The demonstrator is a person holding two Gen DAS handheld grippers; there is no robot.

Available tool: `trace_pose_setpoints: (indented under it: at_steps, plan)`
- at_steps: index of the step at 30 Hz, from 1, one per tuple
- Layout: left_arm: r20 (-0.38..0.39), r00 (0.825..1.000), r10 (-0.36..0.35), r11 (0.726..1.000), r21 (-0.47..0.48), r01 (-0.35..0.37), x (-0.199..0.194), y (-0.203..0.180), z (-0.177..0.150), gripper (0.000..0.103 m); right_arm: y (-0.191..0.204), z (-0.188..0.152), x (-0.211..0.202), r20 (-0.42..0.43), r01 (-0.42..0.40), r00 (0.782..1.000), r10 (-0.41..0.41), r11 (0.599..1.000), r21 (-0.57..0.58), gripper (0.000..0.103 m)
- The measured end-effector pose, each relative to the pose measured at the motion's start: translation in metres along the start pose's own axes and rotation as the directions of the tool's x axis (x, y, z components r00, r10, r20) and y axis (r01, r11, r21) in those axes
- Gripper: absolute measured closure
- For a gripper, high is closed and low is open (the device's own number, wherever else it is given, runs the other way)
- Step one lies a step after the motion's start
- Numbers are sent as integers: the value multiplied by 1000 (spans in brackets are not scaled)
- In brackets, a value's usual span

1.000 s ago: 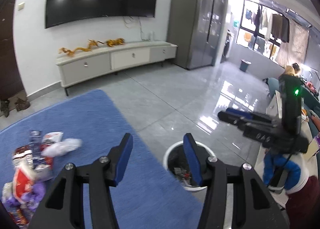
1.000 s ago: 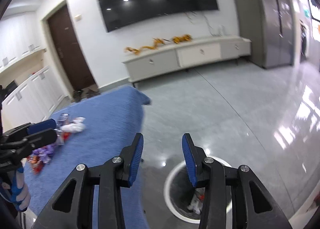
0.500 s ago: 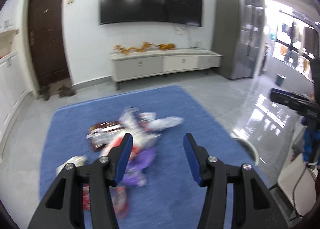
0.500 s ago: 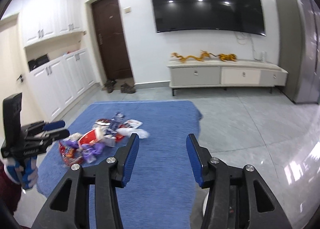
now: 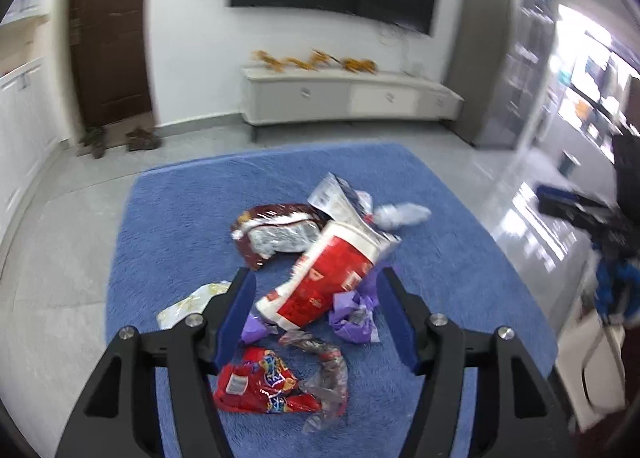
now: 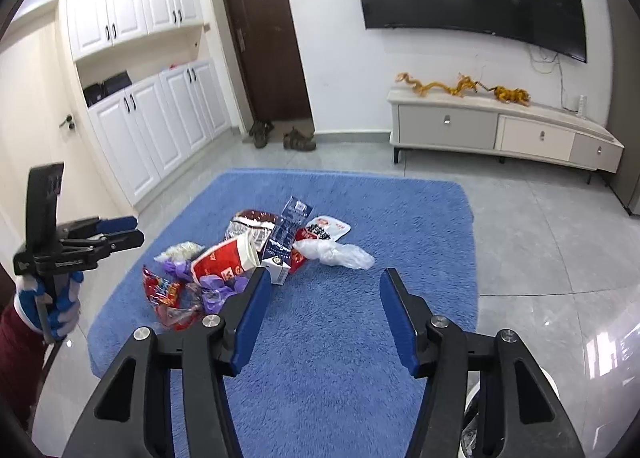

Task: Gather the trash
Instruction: 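Move both tools back over the remaining wrappers on the rug, then grasp the red-and-white paper cup with the left tool while the right tool grasps a clear plastic bag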

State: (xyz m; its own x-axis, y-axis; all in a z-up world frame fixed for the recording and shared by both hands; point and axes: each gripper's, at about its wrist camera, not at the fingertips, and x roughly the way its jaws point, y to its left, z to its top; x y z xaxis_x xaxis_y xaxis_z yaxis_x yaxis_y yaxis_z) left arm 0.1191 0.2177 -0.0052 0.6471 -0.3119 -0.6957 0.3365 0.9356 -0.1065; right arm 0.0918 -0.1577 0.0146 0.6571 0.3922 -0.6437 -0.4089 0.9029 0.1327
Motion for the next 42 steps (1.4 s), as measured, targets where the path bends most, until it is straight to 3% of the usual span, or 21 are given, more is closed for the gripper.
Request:
trace_pose_setpoints:
  at_steps: [3,7,16,25,29,34,35,37,38,39,42]
  plan:
    - [-56,995,-80,996,46,83,19,4,3,42,1,6,20,-19,-5,1000,5,1000,-7,46]
    - [-141,975,-171,982,57,180,48,11,6,42,1,17,53,-54,-6,999,5,1000,-20,45]
    - [-285,940,-187,975,63,213,116,20,8,42,-5,36,134,-166,-35,986,19,995,-95,42]
    - [-357,897,-262,961,-6,278,143,21,5,44,-14,43,195,-249,-119,964,91,988,-101,39]
    - [-355,894,-274,958,-25,284,144,16,4,49,-9,34,207,-286,-157,951,119,981,-116,39]
    - [-347,906,-241,967,-11,253,140,2,-3,53,-14,21,215,-323,-178,937,132,977,-116,41]
    - [-344,908,-240,967,-5,253,138,-2,-4,56,-16,20,217,-327,-179,935,135,978,-107,43]
    - [-336,912,-235,968,3,250,137,-7,-5,60,-18,18,219,-331,-182,933,141,978,-96,63]
    - [-330,915,-231,969,9,248,135,-10,-7,67,-19,16,219,-332,-183,933,143,979,-94,67]
    - [-326,916,-232,969,7,248,134,-13,-9,89,-20,14,218,-330,-181,933,142,979,-92,69]
    - [-312,920,-239,970,-30,242,131,-17,-14,90,-22,10,208,-311,-170,940,138,982,-79,73]
